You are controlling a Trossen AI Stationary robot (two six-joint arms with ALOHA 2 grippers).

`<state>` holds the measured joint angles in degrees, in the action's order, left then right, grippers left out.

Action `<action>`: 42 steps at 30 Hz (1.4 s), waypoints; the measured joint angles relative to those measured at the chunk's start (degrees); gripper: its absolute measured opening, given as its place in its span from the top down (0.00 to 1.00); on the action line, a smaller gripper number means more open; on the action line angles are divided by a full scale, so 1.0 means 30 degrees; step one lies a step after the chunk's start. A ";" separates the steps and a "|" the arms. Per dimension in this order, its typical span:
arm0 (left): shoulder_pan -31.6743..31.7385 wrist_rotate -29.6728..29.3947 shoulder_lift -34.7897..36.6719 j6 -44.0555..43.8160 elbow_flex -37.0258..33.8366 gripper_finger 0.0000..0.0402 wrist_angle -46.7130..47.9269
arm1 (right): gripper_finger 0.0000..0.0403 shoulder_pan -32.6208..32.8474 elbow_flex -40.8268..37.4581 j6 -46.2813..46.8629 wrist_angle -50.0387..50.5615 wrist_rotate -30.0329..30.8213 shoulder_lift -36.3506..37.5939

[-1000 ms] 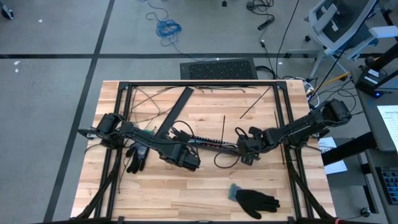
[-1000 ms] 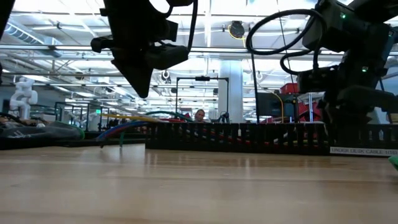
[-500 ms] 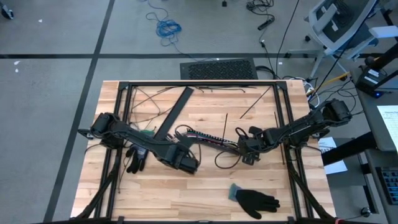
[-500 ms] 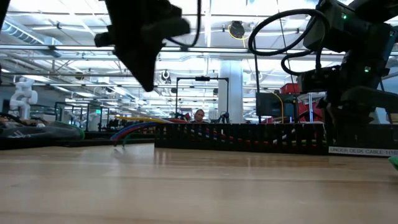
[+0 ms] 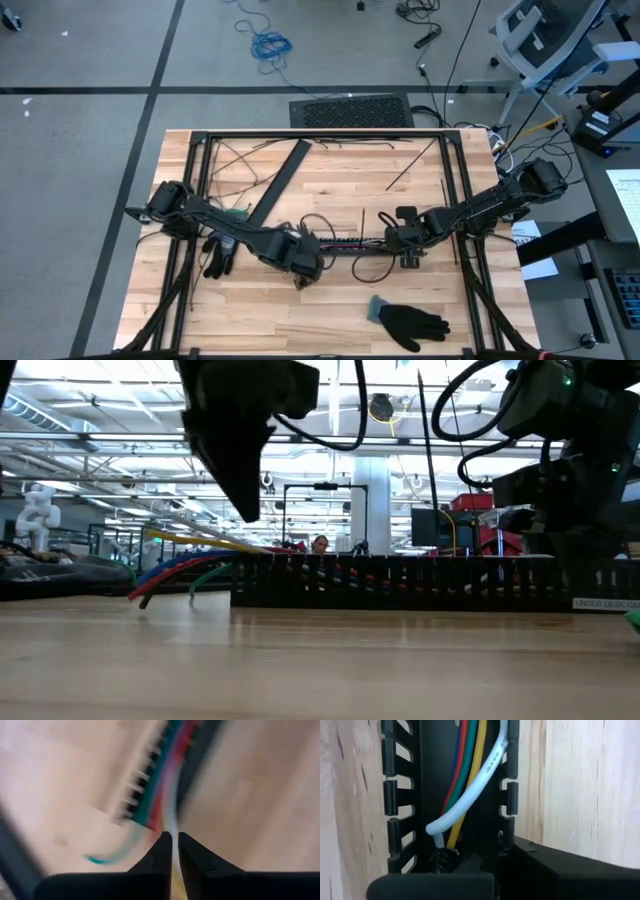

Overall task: Ziptie cables
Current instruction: Put the ziptied cable wires into the cable duct

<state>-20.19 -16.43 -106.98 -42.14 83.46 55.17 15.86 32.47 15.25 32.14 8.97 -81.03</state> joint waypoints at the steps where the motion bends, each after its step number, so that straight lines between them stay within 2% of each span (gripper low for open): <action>1: -0.0126 0.0935 0.0000 -0.0427 0.0000 0.93 -0.0376 | 1.00 -0.0019 0.0000 -0.0124 -0.0006 -0.0008 0.0000; 3: -0.0426 0.2705 0.0006 -0.1163 0.0065 0.93 -0.1199 | 1.00 -0.0130 0.0000 -0.0334 -0.0026 -0.0101 0.0015; 5: -0.0836 0.3405 0.0083 -0.2147 0.0447 0.93 -0.1394 | 1.00 -0.0205 0.0000 -0.0360 -0.0055 -0.0134 0.0015; 9: -0.1572 0.3440 0.0186 -0.3536 0.0515 0.93 -0.1376 | 1.00 -0.0392 0.0000 -0.0430 -0.0131 -0.0203 0.0015; 13: -0.1851 0.3397 -0.0934 -0.4781 0.0176 0.93 -0.1233 | 1.00 -0.0389 0.0000 -0.0424 -0.0160 -0.0185 0.0015; 19: -0.1820 0.1435 -0.2160 -0.7524 0.0175 0.96 -0.1242 | 1.00 -0.0372 -0.0007 -0.0400 -0.0188 -0.0160 0.0015; 25: -0.2031 0.1272 -0.3184 -0.9364 0.0175 0.99 -0.0995 | 1.00 -0.0372 -0.0007 -0.0342 -0.0189 -0.0146 0.0015; 31: -0.1716 0.0317 -0.3240 -1.1740 0.0175 0.99 0.2298 | 1.00 -0.0372 -0.0007 -0.0322 -0.0196 -0.0139 0.0015; 36: -0.1329 -0.1970 -0.2789 -1.1834 0.0189 0.99 0.4579 | 1.00 -0.0372 -0.0007 -0.0097 -0.0252 -0.0115 0.0015; 42: -0.0852 -0.2590 -0.2732 -1.0947 0.0197 0.99 0.4863 | 1.00 -0.0372 -0.0015 0.0137 -0.0262 -0.0110 0.0015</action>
<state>-22.74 -24.20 -115.18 -74.98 84.05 69.76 14.74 32.42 15.66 31.35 8.64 -80.99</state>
